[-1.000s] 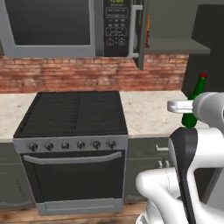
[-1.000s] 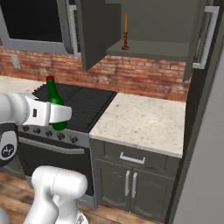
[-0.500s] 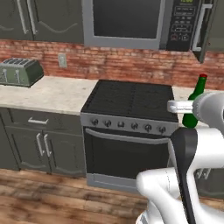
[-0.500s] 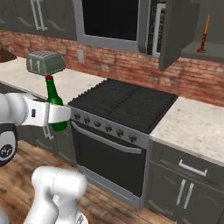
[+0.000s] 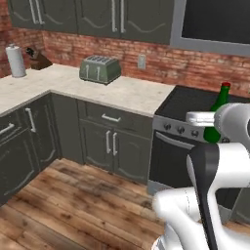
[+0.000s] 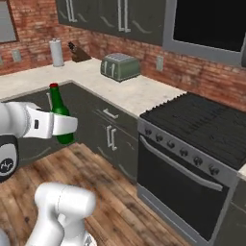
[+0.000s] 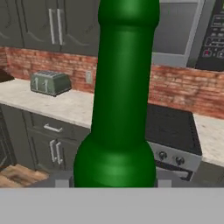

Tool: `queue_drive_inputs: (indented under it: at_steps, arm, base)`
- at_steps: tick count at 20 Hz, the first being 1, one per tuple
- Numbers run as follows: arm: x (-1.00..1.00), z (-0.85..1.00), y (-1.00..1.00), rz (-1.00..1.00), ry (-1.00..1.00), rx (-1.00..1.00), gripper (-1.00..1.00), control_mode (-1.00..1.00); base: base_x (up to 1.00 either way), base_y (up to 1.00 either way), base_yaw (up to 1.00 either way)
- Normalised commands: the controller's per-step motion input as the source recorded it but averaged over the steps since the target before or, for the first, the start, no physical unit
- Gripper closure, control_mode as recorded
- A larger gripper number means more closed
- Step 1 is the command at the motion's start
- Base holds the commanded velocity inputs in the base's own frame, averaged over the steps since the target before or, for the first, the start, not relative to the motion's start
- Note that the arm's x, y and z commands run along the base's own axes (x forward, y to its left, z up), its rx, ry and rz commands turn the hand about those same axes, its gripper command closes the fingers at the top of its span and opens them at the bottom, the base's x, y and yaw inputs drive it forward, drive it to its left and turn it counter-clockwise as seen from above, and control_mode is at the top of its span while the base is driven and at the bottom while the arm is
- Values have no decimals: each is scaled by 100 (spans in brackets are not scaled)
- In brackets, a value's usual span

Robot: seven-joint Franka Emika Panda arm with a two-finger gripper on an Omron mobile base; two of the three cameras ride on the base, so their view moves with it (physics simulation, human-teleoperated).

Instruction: Get the candle and the beer from the cabinet and move them to the dining counter.

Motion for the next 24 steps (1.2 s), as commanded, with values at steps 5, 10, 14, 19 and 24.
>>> queue_drive_inputs:
  at_steps: [5, 10, 14, 19, 24]
  arm:
    - [0, 0, 0, 0, 0, 0, 100, 100]
    - [0, 0, 0, 0, 0, 0, 100, 100]
    - [0, 0, 0, 0, 0, 0, 100, 100]
    - [0, 0, 0, 0, 0, 0, 100, 100]
    - [0, 0, 0, 0, 0, 0, 100, 100]
  base:
    - [-17, 69, 52]
    - [-6, 64, 56]
    - [0, 58, 60]
    - [0, 56, 60]
    - [0, 54, 61]
